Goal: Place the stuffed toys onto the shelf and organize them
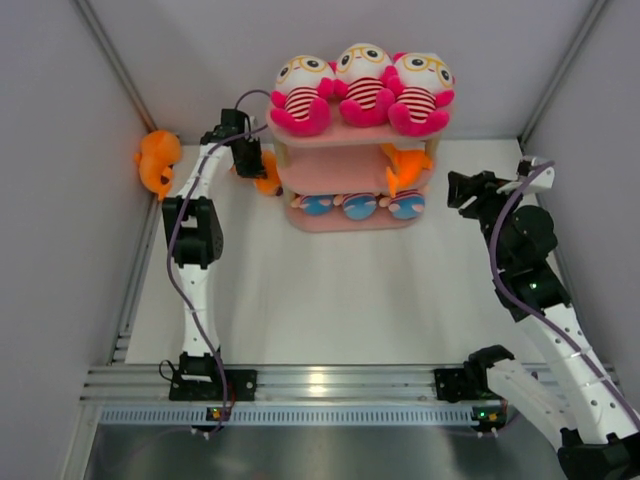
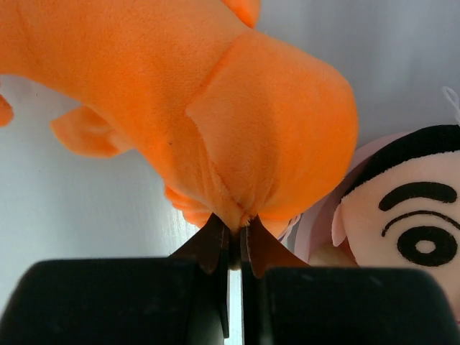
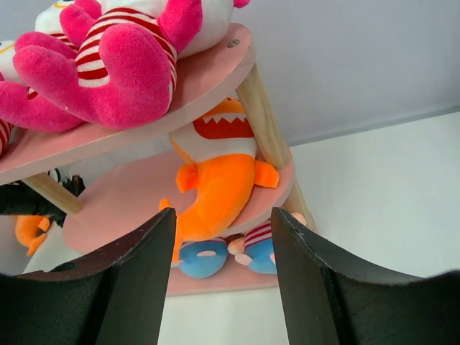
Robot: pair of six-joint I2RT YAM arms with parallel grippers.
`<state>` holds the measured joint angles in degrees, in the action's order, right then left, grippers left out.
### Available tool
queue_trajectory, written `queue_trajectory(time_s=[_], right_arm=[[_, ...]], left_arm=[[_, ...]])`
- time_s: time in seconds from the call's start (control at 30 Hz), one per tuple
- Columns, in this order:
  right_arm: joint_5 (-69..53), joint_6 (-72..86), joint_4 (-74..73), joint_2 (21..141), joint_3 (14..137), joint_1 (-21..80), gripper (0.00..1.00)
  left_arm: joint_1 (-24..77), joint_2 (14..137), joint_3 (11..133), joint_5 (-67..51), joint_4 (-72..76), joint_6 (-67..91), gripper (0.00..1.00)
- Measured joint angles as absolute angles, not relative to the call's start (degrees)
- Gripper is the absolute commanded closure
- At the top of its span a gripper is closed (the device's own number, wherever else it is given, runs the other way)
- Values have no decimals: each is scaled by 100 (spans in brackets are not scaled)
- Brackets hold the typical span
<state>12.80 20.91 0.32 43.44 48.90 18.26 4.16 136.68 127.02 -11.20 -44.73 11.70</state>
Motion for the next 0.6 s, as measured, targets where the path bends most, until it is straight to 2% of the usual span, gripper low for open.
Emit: queue_trajectory(time_s=[0.17, 0.3, 0.4, 0.6], right_arm=[[1225, 2036, -113, 4359, 4932, 1826, 44], [967, 1911, -456, 4370, 5183, 1826, 43], [484, 1787, -738, 4440, 5516, 1826, 44], [-631, 1632, -1170, 4700, 5955, 1881, 45]], left_arm=[[395, 13583, 12543, -1216, -4362, 1035, 100], [250, 12809, 11439, -1586, -4309, 770, 100], [-1, 11649, 10114, -1890, -4342, 333, 100], [-316, 8291, 7430, -2167, -4390, -1271, 100]])
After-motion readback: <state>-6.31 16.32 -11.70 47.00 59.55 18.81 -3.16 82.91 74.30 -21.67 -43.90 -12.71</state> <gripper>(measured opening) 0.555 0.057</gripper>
